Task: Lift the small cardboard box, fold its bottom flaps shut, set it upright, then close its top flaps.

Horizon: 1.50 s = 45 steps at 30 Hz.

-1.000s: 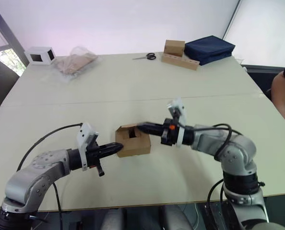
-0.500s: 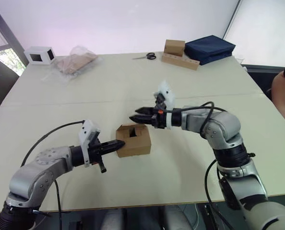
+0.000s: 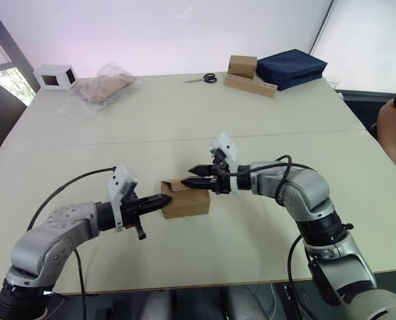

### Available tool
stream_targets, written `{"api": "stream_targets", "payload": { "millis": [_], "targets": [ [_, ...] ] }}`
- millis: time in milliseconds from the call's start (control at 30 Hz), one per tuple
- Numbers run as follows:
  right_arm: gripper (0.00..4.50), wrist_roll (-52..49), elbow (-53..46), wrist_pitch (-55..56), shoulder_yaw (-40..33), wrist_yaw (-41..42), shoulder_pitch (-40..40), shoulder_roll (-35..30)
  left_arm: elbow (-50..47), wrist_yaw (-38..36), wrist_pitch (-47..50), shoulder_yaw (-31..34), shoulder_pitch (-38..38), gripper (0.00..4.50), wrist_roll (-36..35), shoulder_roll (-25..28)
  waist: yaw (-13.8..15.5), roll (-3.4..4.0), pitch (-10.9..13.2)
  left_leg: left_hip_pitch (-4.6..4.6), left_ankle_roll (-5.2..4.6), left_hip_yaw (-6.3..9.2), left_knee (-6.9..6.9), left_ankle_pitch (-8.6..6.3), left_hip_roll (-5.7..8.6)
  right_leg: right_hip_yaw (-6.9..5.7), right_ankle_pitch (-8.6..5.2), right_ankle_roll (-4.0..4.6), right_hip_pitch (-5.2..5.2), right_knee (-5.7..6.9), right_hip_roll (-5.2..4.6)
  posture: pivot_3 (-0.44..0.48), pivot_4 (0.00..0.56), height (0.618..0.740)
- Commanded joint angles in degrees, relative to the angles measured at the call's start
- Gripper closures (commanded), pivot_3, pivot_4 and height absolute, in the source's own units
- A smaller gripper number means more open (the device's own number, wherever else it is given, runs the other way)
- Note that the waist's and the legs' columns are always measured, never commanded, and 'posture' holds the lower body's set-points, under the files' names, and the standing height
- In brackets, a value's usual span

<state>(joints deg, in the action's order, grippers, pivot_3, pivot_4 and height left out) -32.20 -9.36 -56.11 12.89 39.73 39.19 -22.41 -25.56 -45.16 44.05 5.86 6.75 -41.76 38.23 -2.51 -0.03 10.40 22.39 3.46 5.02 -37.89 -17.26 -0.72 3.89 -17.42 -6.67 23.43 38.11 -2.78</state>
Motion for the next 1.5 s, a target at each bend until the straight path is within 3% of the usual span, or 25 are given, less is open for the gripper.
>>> {"api": "stream_targets", "payload": {
  "millis": [33, 533, 1267, 1500],
  "targets": [
    [2.18, 0.82, -3.09, 2.55, -0.02, 0.97, -0.70, -0.48, -0.16, -0.14, -0.60, 1.08, 0.08, 4.50, -0.06, 0.64, 0.00, 0.00, 0.00, 0.00, 0.00, 0.00, 0.00, 0.00, 0.00, 0.00, 0.00, 0.00, 0.00, 0.00, 0.00, 0.000, 0.150, 0.740],
    [2.18, 0.52, -7.40, 8.18, -0.80, 6.07, -4.55, -1.88, 1.01, -0.81, -0.53, 0.60, 1.07, 4.50, 0.25, 0.70, 0.06, 0.00, 0.00, 0.00, 0.00, 0.01, 0.00, 0.00, 0.00, 0.00, 0.00, 0.00, 0.00, -0.01, 0.01, 0.000, 0.150, 0.740],
    [2.18, 13.34, -3.28, 18.28, 5.77, 6.92, -6.03, -2.71, 1.40, -0.45, 0.05, 0.11, 2.46, 4.50, 0.11, 0.43, 0.03, 0.00, 0.00, 0.00, 0.01, 0.01, 0.00, 0.00, 0.00, 0.00, 0.00, 0.00, -0.01, -0.01, 0.00, 0.000, 0.150, 0.740],
    [2.18, 13.32, -3.86, 17.97, 5.84, 6.72, -6.69, -1.53, 5.66, -0.10, 1.44, 5.00, 7.37, 4.50, -4.20, -0.27, 0.03, -0.01, 0.00, 0.00, 0.01, 0.02, 0.00, 0.00, 0.00, -0.01, 0.00, 0.00, -0.01, 0.00, 0.01, 0.000, 0.150, 0.740]
  ]
}}
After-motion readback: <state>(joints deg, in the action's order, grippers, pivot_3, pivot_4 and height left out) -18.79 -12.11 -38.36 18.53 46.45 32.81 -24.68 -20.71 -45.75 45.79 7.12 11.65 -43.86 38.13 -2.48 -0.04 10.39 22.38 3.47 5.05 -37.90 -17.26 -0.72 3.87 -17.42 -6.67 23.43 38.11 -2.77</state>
